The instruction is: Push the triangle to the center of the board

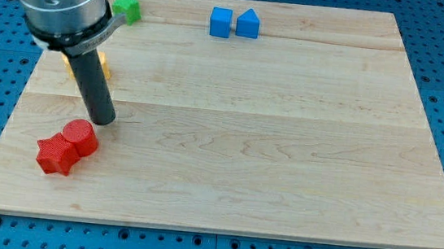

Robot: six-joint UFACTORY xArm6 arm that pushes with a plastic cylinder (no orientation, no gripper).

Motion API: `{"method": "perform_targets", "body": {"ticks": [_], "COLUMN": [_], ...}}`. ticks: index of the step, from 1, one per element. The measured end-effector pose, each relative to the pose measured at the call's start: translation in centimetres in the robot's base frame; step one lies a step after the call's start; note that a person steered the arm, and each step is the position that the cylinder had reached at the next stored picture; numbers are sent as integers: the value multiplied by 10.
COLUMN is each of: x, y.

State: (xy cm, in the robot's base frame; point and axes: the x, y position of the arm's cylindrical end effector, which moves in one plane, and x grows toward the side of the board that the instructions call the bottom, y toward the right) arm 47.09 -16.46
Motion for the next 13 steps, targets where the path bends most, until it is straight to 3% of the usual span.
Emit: {"method": "perform_targets", "body": {"ticks": [3, 8, 10, 13], "x": [-31, -36, -44, -156], "y": [0, 3, 74, 65]}}
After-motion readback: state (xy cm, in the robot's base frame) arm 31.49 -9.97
